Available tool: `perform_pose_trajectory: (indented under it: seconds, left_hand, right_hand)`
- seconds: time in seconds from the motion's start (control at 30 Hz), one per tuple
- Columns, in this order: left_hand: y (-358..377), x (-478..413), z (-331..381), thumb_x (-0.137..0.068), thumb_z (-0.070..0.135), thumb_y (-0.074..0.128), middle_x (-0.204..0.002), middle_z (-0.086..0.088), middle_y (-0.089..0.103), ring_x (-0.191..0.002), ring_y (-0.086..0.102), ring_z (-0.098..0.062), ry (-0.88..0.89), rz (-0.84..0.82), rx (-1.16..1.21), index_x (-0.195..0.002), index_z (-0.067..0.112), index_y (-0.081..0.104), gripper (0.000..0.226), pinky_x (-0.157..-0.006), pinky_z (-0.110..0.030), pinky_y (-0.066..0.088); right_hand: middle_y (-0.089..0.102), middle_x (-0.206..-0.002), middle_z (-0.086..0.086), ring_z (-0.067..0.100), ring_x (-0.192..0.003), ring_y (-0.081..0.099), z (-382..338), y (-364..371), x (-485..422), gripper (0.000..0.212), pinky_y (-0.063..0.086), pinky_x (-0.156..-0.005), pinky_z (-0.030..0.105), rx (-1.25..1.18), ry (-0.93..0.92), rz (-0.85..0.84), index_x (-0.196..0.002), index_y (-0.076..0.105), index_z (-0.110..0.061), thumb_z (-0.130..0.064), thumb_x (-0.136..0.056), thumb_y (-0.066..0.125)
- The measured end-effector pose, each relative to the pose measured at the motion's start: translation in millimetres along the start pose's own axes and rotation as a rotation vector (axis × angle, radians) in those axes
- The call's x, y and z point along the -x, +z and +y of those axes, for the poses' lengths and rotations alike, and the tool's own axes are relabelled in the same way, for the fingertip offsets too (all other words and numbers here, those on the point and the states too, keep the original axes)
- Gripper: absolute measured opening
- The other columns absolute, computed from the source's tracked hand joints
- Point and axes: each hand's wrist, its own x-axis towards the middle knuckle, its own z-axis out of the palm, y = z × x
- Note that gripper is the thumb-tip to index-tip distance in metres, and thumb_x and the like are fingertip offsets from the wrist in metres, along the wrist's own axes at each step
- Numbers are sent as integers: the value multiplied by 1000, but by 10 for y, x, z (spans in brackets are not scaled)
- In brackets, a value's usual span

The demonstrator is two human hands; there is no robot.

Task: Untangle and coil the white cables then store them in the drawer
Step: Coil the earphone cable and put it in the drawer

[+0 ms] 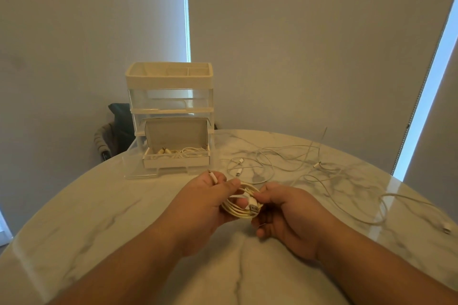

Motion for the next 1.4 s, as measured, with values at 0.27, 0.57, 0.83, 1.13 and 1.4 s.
perform_pose_trajectory:
  seconds: [0.27, 0.57, 0.83, 1.13, 1.4]
  left_hand:
    - [-14, -18, -6, -93, 15, 62, -96, -23, 73, -78, 72, -28, 68, 110, -7, -102, 6, 51, 17, -59, -33, 59]
    - [-13, 4, -16, -94, -1, 56, -94, -26, 71, -82, 70, -29, 47, 49, 22, -100, 5, 51, 10, -65, -34, 61]
    - [-29, -9, -10, -87, 7, 68, -83, -17, 74, -70, 69, -20, 77, 131, -57, -92, 2, 62, 9, -67, -31, 58]
    - [-127, -49, 2, -86, 30, 72, -95, -12, 75, -80, 69, -22, -20, 158, -275, -93, 7, 67, 24, -62, -32, 55]
    - [-172, -65, 39, -95, 40, 55, -98, 20, 70, -101, 62, 1, 239, 213, -619, -98, 35, 72, 18, -94, -28, 49]
  right_hand:
    - [58, -68, 12, 21, -57, 54, 34, 33, -14, 20, 41, -47, 34, 90, -109, 52, -88, 67, -1, -11, -99, 53]
    - [70, -89, 17, 24, -71, 65, 73, -1, -32, 17, 51, -57, 37, 189, -250, 78, -103, 68, -17, -5, -95, 60]
    - [73, -92, 16, 24, -71, 66, 79, 5, -54, 28, 51, -54, 33, 66, -278, 32, -99, 72, -15, 8, -90, 61]
    - [76, -94, 16, 23, -71, 66, 56, -33, -98, 28, 52, -53, 31, 16, -241, 120, -96, 74, -8, 12, -91, 56]
    - [75, -92, 14, 23, -70, 63, 52, -47, -79, 31, 51, -52, 30, 91, -213, 38, -92, 78, -12, 10, -91, 57]
